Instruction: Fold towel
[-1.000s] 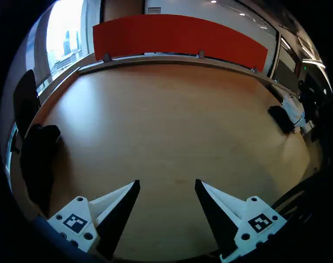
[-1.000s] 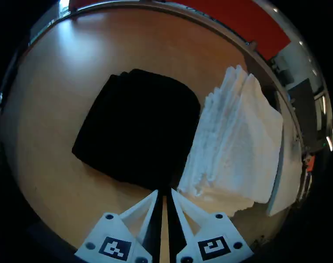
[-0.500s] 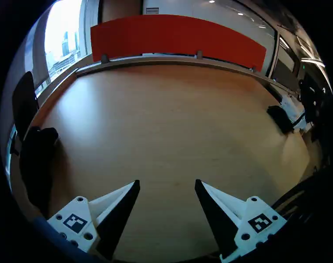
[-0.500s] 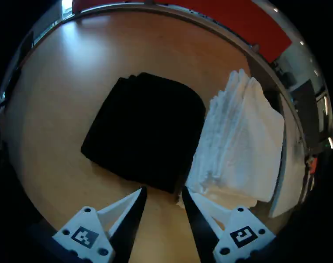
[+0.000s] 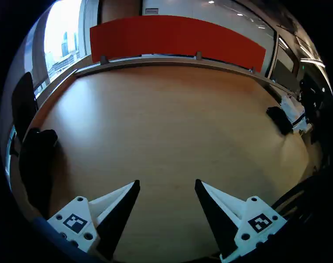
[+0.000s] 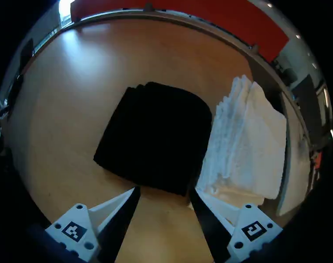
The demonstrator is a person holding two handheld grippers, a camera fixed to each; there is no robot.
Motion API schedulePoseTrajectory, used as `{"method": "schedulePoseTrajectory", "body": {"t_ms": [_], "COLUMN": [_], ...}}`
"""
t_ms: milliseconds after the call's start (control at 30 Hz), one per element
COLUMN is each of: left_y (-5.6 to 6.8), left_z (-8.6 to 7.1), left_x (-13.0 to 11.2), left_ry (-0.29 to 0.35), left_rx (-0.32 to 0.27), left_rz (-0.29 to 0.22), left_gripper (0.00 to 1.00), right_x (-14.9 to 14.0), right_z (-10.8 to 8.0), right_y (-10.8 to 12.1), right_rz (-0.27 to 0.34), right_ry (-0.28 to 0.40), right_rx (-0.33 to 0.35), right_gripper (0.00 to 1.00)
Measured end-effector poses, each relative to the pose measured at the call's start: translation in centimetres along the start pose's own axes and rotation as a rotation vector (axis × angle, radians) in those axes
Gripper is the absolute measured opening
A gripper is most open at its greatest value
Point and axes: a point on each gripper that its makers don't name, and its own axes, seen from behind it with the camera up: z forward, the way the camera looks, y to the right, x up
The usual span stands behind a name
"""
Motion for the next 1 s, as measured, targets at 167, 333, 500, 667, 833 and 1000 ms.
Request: {"method": "schedulePoseTrajectory", "body": {"t_ms": [167,333,500,667,833,1000], "left_y": [0.0,0.0,-0.2,-0.4,-0.4,-0.4], "left_z": [0.0,-0.2,-0.4,-0.6,-0.7,-0.8], "left_x": [0.0,-0.1,-0.1,0.0,-0.2,-0.4], "left_ry": [0.002,0.004,0.006,0.010,0.009,0.004], "left_rx": [-0.002,-0.003,0.000,0.003,0.004,0.003], "left_rz": [0.000,0.003,-0.001,-0.002,-0.001,0.004], "left_gripper": [0.93,0.93,0.93,0.93,0.93,0.93], "right_x": [0.7,1.5,2.5,3.1,3.1,2.7], "right_z": [-0.1,0.0,0.1,0.3,0.6,1.4], "right_y": [-1.0,-2.0,-3.2,-3.8,-4.1,-4.4], "right_rz": [0.012,0.019,0.040,0.080,0.102,0.116], "right_ry": [0.022,0.041,0.062,0.081,0.087,0.081], "right_rx": [0.014,0.027,0.040,0.050,0.050,0.052], "right_gripper": [0.85,0.85,0.85,0.85,0.85,0.85]}}
